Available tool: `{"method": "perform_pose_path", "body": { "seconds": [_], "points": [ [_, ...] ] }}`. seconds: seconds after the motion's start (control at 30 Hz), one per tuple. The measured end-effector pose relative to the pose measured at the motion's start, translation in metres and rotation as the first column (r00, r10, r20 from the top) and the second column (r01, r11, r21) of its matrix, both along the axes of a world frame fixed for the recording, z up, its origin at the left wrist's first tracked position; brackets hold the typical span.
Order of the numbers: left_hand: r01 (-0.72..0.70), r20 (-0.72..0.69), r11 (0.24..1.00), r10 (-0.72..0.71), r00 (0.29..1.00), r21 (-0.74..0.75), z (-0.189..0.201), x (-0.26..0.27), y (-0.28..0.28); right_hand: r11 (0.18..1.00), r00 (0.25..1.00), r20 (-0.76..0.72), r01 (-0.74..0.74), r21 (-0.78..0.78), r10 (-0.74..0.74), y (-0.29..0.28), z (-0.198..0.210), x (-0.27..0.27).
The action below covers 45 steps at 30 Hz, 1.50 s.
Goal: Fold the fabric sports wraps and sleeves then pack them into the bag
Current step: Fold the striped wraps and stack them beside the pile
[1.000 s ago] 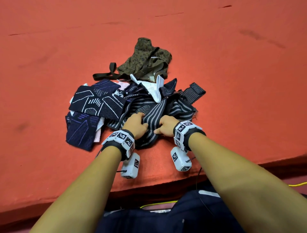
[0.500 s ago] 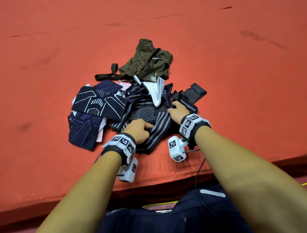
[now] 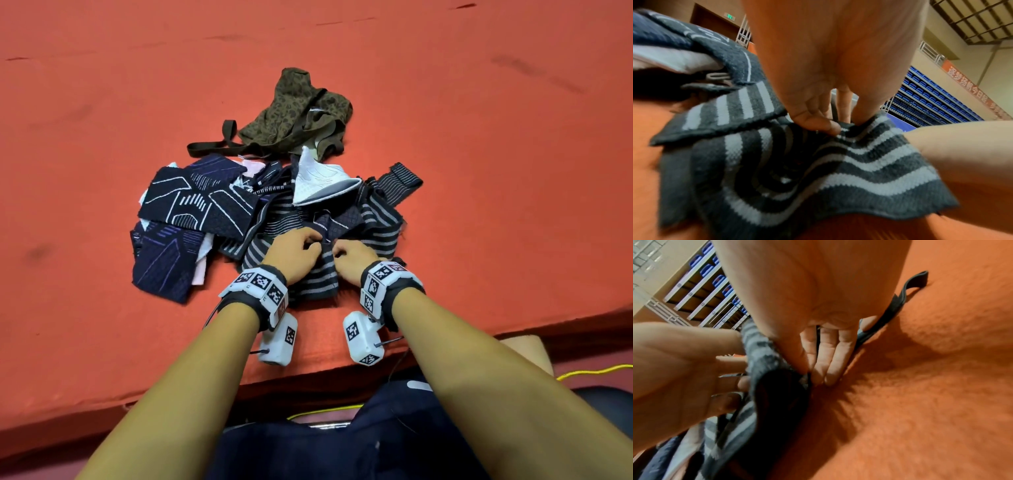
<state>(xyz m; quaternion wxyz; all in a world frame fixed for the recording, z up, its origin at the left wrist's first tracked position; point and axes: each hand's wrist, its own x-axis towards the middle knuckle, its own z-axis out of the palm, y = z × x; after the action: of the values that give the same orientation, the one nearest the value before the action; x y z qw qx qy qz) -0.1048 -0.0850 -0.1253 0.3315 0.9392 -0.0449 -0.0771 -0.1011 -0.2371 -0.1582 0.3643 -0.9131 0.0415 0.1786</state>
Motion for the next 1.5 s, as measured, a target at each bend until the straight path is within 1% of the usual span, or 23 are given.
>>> {"method": "perform_pose_path", "body": {
  "seconds": [0.07, 0.13, 0.17, 0.3, 0.37, 0.53, 0.6, 0.67, 0.73, 0.87, 0.93, 1.0, 1.13, 1.23, 1.33, 1.4, 1.5],
  "points": [
    [-0.035, -0.001, 0.999, 0.034, 0.999, -0.023, -0.003, 0.004, 0.0, 0.997, 0.999, -0.016, 0.037, 0.065, -0.036, -0.002, -0.001, 0.002],
    [-0.045, -0.013, 0.998, 0.044, 0.999, -0.053, -0.005, 0.007, 0.001, 0.992, 0.999, -0.036, 0.024, 0.126, -0.019, -0.005, 0.001, 0.004],
    [-0.033, -0.027, 0.997, 0.031, 0.999, -0.072, -0.006, 0.007, 0.002, 0.991, 0.999, -0.04, 0.003, 0.13, 0.003, -0.007, 0.003, 0.004],
    [0.053, -0.1, 0.986, -0.07, 0.993, -0.158, -0.012, 0.014, 0.003, 0.993, 1.0, -0.018, 0.001, 0.114, 0.001, -0.012, -0.001, 0.01],
    [0.065, -0.126, 0.982, -0.088, 0.988, -0.175, -0.012, 0.017, 0.002, 0.995, 1.0, -0.026, 0.016, 0.101, -0.013, -0.013, -0.004, 0.012],
    [0.052, -0.13, 0.962, -0.089, 0.988, -0.268, -0.007, 0.017, -0.006, 0.996, 0.998, -0.031, 0.062, 0.071, -0.06, -0.013, -0.008, 0.017],
    [0.022, -0.132, 0.953, -0.064, 0.989, -0.303, -0.008, 0.017, -0.007, 0.996, 0.997, -0.03, 0.071, 0.058, -0.069, -0.013, -0.008, 0.018],
    [-0.022, -0.128, 0.947, -0.02, 0.992, -0.321, -0.011, 0.016, -0.006, 0.994, 0.997, -0.024, 0.075, 0.078, -0.073, -0.014, -0.008, 0.018],
    [-0.055, -0.112, 0.945, 0.02, 0.994, -0.323, -0.013, 0.015, -0.006, 0.99, 0.996, -0.019, 0.085, 0.112, -0.084, -0.015, -0.009, 0.017],
    [-0.085, -0.108, 0.934, 0.05, 0.993, -0.348, -0.014, 0.013, -0.006, 0.977, 0.994, -0.009, 0.11, 0.185, -0.11, -0.017, -0.01, 0.013],
    [-0.1, -0.108, 0.935, 0.067, 0.992, -0.34, -0.016, 0.015, -0.008, 0.963, 0.993, -0.009, 0.115, 0.245, -0.117, -0.018, -0.008, 0.011],
    [-0.126, -0.105, 0.94, 0.097, 0.99, -0.316, -0.017, 0.018, -0.01, 0.956, 0.993, -0.008, 0.117, 0.268, -0.119, -0.019, -0.006, 0.009],
    [-0.2, -0.096, 0.922, 0.178, 0.979, -0.332, -0.019, 0.022, -0.013, 0.958, 0.995, -0.007, 0.096, 0.271, -0.098, -0.018, -0.005, 0.008],
    [-0.204, -0.105, 0.945, 0.182, 0.978, -0.257, -0.018, 0.024, -0.015, 0.975, 0.997, 0.0, 0.08, 0.206, -0.081, -0.017, -0.006, 0.008],
    [-0.188, -0.113, 0.966, 0.17, 0.979, -0.176, -0.014, 0.027, -0.02, 0.981, 0.995, 0.002, 0.096, 0.169, -0.097, -0.015, -0.008, 0.01],
    [-0.18, -0.136, 0.966, 0.156, 0.978, -0.184, -0.013, 0.029, -0.022, 0.985, 0.995, -0.01, 0.096, 0.14, -0.096, -0.014, -0.008, 0.011],
    [-0.184, -0.16, 0.947, 0.145, 0.976, -0.264, -0.01, 0.029, -0.023, 0.988, 0.996, -0.015, 0.084, 0.127, -0.083, -0.013, -0.007, 0.013]
  ]
}}
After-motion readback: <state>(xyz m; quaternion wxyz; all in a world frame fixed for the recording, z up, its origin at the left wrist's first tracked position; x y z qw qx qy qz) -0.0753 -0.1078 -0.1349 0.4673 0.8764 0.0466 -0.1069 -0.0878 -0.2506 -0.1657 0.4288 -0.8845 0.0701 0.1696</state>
